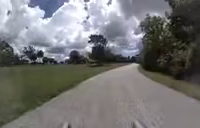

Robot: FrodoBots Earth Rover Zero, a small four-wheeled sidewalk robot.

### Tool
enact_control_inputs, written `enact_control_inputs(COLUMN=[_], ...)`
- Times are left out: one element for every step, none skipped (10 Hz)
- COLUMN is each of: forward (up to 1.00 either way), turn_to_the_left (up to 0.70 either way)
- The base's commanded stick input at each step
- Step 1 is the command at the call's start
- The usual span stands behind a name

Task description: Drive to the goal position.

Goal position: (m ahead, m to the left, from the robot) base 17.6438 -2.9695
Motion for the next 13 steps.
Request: enact_control_inputs(forward=[0.7,0.7,0.7,0.7,0.7,0.7,0.7,0.7,0.7,0.7,0.7,0.7,0.7], turn_to_the_left=[-0.29,-0.13,0.01,0.01,0.01,0.01,0.01,0.01,0.01,0.01,0.01,0.01,0.01])
